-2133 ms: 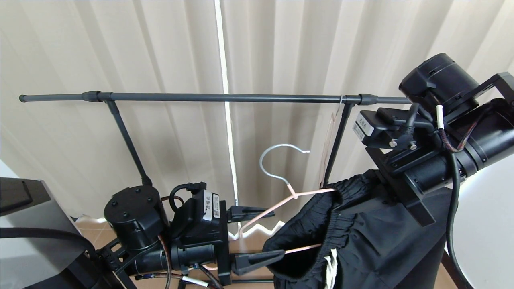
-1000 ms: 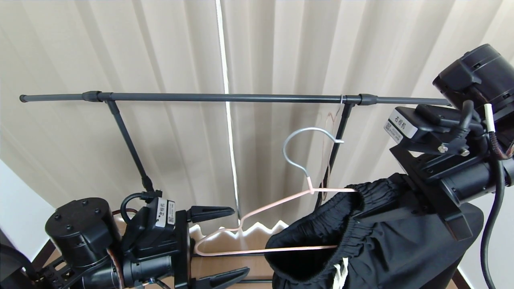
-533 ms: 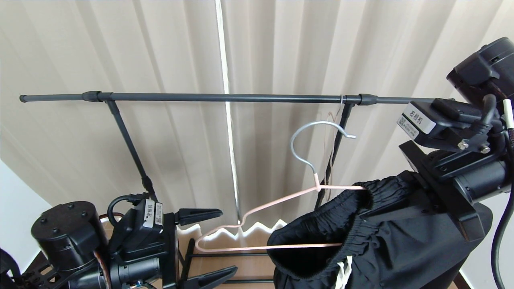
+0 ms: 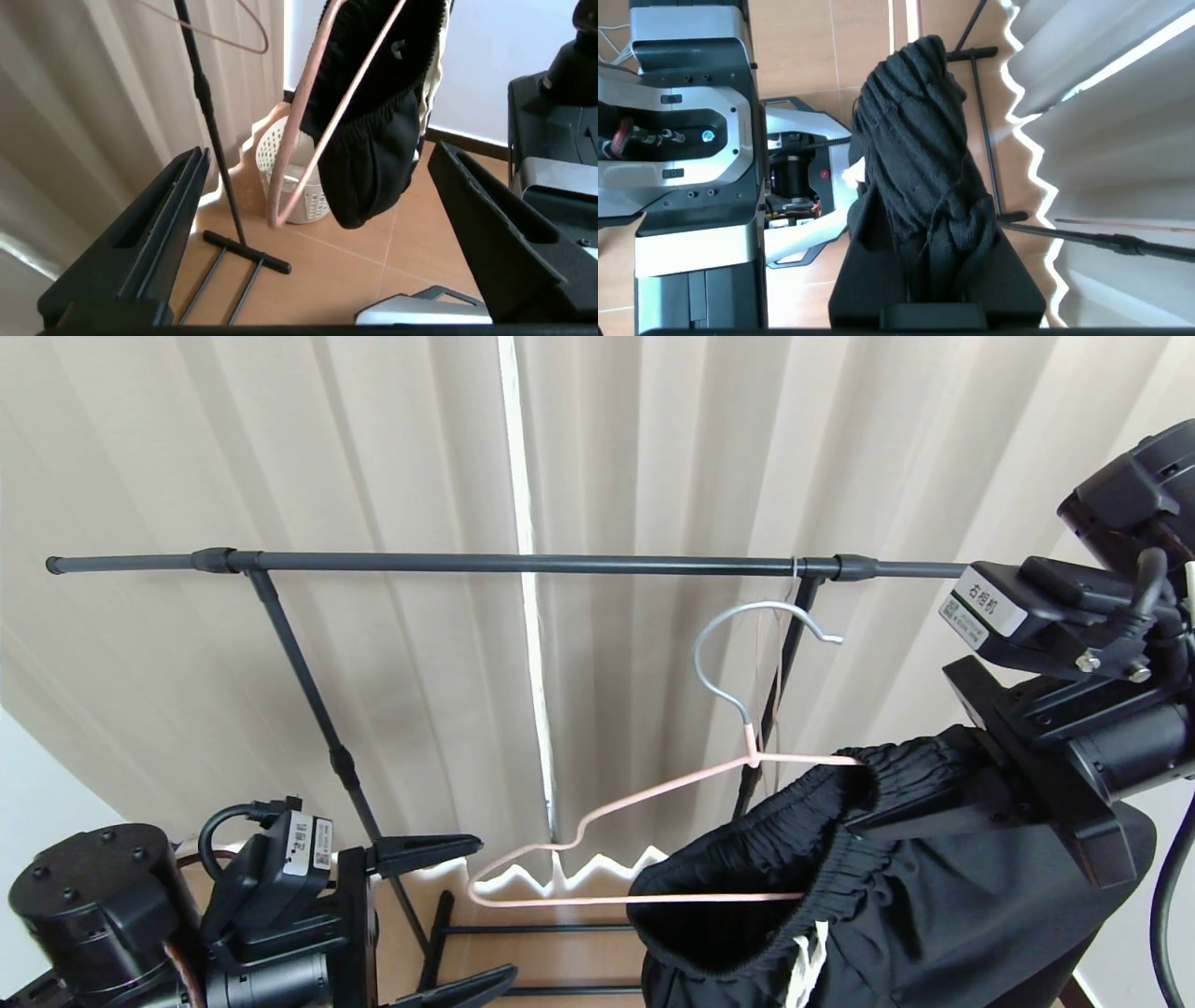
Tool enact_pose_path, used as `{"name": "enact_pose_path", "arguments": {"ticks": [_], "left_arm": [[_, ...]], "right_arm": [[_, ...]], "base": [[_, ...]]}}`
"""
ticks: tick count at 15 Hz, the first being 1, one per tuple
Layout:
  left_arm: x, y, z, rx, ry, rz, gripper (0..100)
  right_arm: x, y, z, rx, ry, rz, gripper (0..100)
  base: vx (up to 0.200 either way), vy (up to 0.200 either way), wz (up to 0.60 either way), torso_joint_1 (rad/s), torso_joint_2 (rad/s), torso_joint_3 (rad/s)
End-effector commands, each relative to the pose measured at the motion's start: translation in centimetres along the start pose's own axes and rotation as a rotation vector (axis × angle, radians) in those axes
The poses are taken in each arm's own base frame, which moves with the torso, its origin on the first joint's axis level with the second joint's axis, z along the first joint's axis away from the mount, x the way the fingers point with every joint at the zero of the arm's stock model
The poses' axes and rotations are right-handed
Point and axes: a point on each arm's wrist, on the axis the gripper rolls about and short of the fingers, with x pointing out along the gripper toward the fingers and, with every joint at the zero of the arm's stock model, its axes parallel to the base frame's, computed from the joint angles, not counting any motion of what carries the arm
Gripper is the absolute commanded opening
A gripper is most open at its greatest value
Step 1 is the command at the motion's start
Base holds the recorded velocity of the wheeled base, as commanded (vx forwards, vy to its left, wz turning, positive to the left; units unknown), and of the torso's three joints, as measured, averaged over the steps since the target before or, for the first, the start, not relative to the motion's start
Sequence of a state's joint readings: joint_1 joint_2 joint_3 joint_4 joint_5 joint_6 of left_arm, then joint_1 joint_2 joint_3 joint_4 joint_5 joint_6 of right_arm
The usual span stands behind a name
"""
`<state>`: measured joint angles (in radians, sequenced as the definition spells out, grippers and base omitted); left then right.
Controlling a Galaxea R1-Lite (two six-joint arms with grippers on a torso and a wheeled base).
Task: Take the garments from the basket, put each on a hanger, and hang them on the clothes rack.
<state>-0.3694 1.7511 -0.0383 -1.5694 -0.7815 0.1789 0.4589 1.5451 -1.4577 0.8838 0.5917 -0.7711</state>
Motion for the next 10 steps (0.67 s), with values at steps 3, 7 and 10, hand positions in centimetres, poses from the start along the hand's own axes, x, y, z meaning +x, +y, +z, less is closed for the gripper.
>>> {"name": "enact_pose_path", "arguments": {"ticks": [3, 7, 10], "left_arm": [[-1.7, -0.7, 1.4, -0.222, -0.054, 0.073, 100], [-1.8, 0.1, 1.6, -0.281, -0.049, 0.149, 100], [-0.1, 0.8, 2.0, -0.363, 0.069, 0.318, 100]], "right_arm": [[-0.8, -0.1, -0.3, -0.012, -0.017, -0.07, 0], [-0.6, 0.5, -1.4, -0.096, -0.024, -0.279, 0], [1.9, 1.5, -3.2, -0.167, -0.024, -0.418, 0]], "base": [[0.0, 0.0, 0.0, 0.0, 0.0, 0.0], [0.0, 0.0, 0.0, 0.0, 0.0, 0.0], [0.0, 0.0, 0.0, 0.0, 0.0, 0.0]]}}
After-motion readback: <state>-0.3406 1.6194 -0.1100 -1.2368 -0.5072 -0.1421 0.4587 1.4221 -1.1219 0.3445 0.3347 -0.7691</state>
